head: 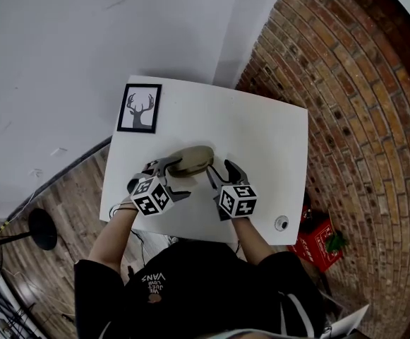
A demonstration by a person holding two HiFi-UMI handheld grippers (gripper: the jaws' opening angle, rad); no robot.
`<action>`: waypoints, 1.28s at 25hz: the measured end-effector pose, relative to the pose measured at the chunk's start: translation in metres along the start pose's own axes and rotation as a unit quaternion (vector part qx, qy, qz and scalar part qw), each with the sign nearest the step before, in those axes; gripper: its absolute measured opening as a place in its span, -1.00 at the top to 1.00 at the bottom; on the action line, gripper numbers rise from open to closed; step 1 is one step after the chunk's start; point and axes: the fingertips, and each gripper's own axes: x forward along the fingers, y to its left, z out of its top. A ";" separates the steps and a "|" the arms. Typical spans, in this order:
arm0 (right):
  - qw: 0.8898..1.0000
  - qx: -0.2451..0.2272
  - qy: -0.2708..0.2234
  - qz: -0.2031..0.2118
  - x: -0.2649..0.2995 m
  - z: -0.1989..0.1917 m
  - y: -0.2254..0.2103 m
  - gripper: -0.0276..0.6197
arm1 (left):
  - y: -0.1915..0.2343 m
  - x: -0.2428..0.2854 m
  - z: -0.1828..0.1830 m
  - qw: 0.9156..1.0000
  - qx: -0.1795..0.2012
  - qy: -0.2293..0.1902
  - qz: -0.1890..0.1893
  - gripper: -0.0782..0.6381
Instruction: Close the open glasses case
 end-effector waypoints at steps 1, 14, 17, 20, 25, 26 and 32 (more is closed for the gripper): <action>1.000 -0.001 -0.003 -0.001 0.001 0.003 0.000 0.15 | -0.003 0.000 0.000 1.000 0.001 0.002 0.001 -0.50; 1.000 -0.011 0.016 -0.024 0.015 -0.002 -0.021 0.15 | -0.027 0.022 -0.008 0.999 0.002 0.023 0.032 -0.50; 0.999 -0.018 0.028 -0.029 0.018 -0.010 -0.026 0.15 | -0.032 0.027 -0.011 0.999 -0.007 0.022 0.032 -0.50; 0.999 -0.022 0.035 -0.031 0.019 -0.014 -0.027 0.15 | -0.035 0.030 -0.013 0.999 -0.010 0.025 0.032 -0.50; 0.998 -0.038 0.036 -0.034 0.020 -0.014 -0.028 0.11 | -0.035 0.031 -0.015 0.999 -0.009 0.028 0.035 -0.50; 0.998 -0.042 0.036 -0.035 0.020 -0.015 -0.028 0.10 | -0.035 0.031 -0.015 0.999 -0.010 0.027 0.036 -0.50; 0.996 -0.067 0.033 -0.041 0.023 -0.014 -0.028 0.05 | -0.033 0.033 -0.016 0.999 -0.021 0.016 0.040 -0.51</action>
